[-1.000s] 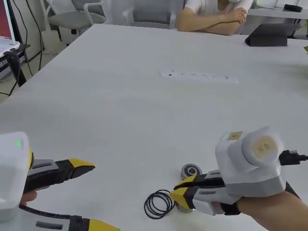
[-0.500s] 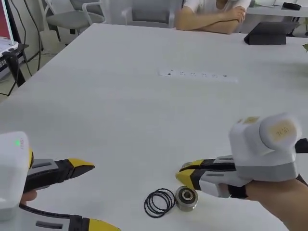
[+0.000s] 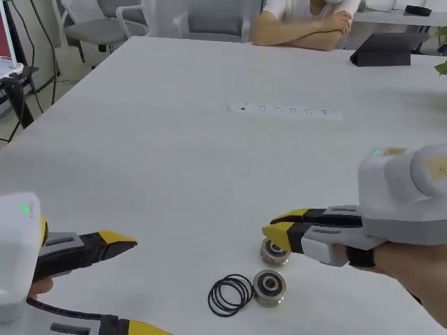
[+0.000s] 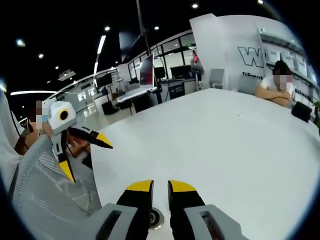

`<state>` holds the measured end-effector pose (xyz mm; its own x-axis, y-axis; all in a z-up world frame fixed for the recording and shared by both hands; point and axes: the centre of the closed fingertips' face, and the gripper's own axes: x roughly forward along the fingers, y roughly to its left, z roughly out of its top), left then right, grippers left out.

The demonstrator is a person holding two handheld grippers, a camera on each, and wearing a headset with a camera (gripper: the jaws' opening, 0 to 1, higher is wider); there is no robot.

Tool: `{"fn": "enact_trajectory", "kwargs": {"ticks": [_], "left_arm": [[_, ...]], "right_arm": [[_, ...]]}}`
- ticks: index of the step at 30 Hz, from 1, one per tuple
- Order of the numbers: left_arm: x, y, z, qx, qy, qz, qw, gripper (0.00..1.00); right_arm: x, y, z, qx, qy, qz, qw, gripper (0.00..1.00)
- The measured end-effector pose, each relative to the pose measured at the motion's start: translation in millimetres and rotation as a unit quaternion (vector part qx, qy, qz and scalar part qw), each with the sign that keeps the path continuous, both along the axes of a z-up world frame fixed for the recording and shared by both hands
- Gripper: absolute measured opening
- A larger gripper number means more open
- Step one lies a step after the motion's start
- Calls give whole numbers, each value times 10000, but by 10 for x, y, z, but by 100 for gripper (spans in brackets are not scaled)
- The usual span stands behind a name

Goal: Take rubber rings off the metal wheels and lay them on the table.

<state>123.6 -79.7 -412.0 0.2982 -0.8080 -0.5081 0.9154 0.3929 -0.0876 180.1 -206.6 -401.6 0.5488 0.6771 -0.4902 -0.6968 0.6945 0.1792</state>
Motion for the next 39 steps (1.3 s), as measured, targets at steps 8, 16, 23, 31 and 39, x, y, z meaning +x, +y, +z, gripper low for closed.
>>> {"fn": "enact_trajectory", "kwargs": {"ticks": [8,16,23,31,39], "left_arm": [[-5,-5,-6,0,14,-28,10000,75],[8,-13,-5,-35,13,-39,10000,75],[5,-25,20,-56,-5,-93,9999,76],[26,-24,76,-169,-19,-79,9998,77],[37,0,99,-202,-14,-37,9998,78]], "right_arm": [[7,-78,128,8,-221,24,9998,12],[-22,-168,250,-57,-418,139,9990,20],[-55,-268,463,99,-639,192,9977,34],[-183,-398,617,152,-807,313,9961,48],[-320,-613,633,308,-841,170,9958,60]]}}
